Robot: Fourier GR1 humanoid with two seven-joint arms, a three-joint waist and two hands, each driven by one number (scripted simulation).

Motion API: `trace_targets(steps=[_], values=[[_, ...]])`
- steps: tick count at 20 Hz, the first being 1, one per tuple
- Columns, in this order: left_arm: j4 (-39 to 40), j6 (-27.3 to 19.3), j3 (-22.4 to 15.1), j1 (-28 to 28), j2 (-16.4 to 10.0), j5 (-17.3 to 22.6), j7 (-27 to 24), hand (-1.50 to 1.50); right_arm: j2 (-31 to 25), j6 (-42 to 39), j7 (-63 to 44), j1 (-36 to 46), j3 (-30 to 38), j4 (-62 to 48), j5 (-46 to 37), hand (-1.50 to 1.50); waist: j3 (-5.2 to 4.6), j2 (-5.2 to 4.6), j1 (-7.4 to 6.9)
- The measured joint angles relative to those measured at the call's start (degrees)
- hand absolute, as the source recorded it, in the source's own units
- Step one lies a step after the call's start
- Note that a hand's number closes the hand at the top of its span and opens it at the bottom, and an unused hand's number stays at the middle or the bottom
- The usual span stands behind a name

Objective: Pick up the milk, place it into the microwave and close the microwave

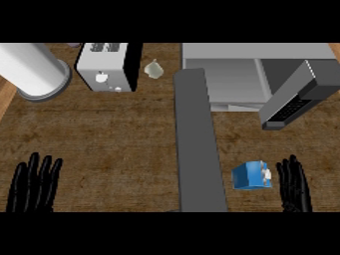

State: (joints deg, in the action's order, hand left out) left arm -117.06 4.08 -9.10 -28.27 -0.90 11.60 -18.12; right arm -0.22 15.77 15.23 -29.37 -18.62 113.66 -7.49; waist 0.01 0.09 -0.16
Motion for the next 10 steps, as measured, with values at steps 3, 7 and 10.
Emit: trace_targets(steps=[3, 7, 10], values=[[1.0, 0.7, -0.8, -2.2, 0.0, -0.5, -3.0, -1.5, 0.0, 2.2, 2.3, 1.5, 1.5, -4.4, 1.4, -1.5, 0.0, -0.01, -0.05], [1.5, 0.7, -1.6, -3.4, 0.1, -1.2, -4.4, -1.5, 0.0, 3.7, 6.7, 4.3, 5.1, -11.9, 4.2, -1.5, 0.01, -0.03, -0.04], [2.0, 1.5, -1.7, -4.7, -0.3, -0.9, -5.8, -1.5, -0.1, 3.4, 10.9, 5.5, 7.8, -17.8, 6.6, -1.5, 0.0, -0.03, -0.05]])
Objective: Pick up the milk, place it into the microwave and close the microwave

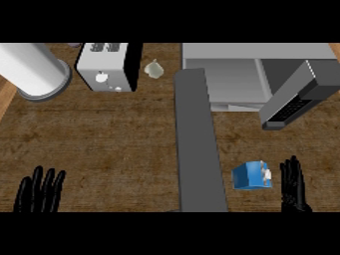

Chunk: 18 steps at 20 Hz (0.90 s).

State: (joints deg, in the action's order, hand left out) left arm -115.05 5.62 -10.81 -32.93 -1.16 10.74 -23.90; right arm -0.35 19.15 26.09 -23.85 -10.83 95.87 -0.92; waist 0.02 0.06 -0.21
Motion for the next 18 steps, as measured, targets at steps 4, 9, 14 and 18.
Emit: trace_targets(steps=[4, 9, 14, 18], values=[[0.0, 1.2, 1.8, -0.4, -1.3, 1.7, -0.4, -1.5, -0.2, -0.6, 3.2, 3.1, 2.8, -6.8, 1.3, -1.5, 0.0, -0.02, -0.01], [-0.6, 0.8, 0.2, -2.2, -0.7, 0.2, -1.7, -1.5, -0.5, -2.9, 10.4, 4.3, 5.5, -14.7, 3.1, -1.5, 0.0, -0.01, -0.02], [-1.5, 1.3, 0.9, -2.5, -1.6, 1.1, -1.1, -1.5, -0.8, -4.4, 17.1, 8.1, 8.4, -23.7, 5.0, -1.5, 0.0, -0.02, -0.03], [-2.9, 1.5, -0.1, -5.1, -1.8, 0.9, -1.7, -1.5, -0.8, -4.2, 20.1, 10.7, 9.3, -29.1, 5.2, -1.5, 0.0, -0.01, -0.11]])
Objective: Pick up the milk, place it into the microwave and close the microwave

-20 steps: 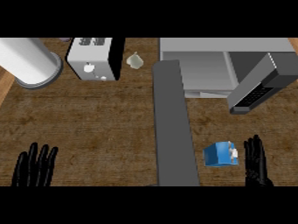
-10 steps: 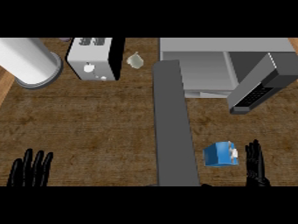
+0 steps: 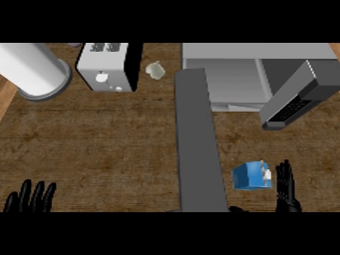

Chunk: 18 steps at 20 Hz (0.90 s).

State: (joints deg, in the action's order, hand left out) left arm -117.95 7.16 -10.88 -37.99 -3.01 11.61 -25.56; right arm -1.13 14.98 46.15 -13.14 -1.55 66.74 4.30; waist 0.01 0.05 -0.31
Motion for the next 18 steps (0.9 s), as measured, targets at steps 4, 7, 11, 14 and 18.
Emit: trace_targets(steps=[4, 7, 11, 14, 18], values=[[0.7, 0.0, 0.4, 0.8, 0.2, 0.7, -0.6, -1.5, -1.0, -1.6, 1.7, 1.3, 0.9, -2.6, 0.2, -1.5, -0.01, 0.0, 0.05], [1.8, 0.4, 0.5, 0.5, 0.1, 0.8, -1.9, -1.5, -1.1, -2.2, 2.9, 2.4, 1.3, -4.0, 0.1, -1.5, -0.01, 0.01, 0.05], [2.4, 0.8, 0.8, 0.0, -0.2, 1.2, -2.3, -1.5, -1.7, -3.4, 4.1, 5.3, 2.1, -6.8, 0.2, -1.5, 0.0, -0.01, 0.03], [1.6, 1.0, 0.5, -0.6, -0.5, 1.3, -2.0, -1.5, -1.1, -4.0, 4.7, 6.5, 2.2, -8.4, 0.3, -1.5, -0.01, 0.0, 0.03], [2.9, 1.1, 0.6, 0.1, -0.4, 1.2, -2.8, -1.5, -0.5, -4.1, 4.7, 9.7, 3.1, -11.8, 0.7, -1.5, 0.01, -0.01, 0.01]])
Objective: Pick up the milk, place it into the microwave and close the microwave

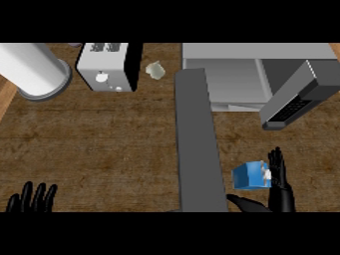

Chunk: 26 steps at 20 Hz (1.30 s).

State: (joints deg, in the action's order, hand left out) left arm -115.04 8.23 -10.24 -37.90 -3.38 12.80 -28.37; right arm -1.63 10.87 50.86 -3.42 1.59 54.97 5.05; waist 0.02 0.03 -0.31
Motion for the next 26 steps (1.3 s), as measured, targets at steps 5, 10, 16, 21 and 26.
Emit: trace_targets(steps=[5, 10, 16, 21, 26], values=[[-0.3, 0.1, 0.2, -0.4, -0.2, -0.2, -0.3, -1.5, 1.1, 4.4, 0.7, 2.6, -0.5, -2.6, 1.8, 1.5, -0.01, 0.0, -0.04], [-1.0, -0.2, -1.1, -1.2, 0.2, -1.0, -0.4, -1.5, 0.4, 9.5, 0.7, 7.3, 0.6, -6.5, -1.2, 1.5, -0.02, -0.01, -0.18], [1.5, 1.5, 1.1, -0.6, -0.8, 0.8, -2.2, -1.5, 0.9, 13.1, 2.1, 10.1, 2.0, -8.9, -0.3, 1.5, -0.04, 0.03, -0.1], [0.3, 1.9, 1.5, -0.7, -1.2, 1.8, -1.4, -1.5, 0.9, 11.3, 5.5, 13.8, 3.7, -11.8, 1.4, 1.5, 0.01, -0.04, -0.22], [0.5, 2.4, 1.2, -0.2, -1.5, 2.0, -0.7, -1.5, -3.0, 5.4, 7.7, 22.9, 6.4, -21.5, 2.7, 1.5, 0.1, -0.4, -1.11]])
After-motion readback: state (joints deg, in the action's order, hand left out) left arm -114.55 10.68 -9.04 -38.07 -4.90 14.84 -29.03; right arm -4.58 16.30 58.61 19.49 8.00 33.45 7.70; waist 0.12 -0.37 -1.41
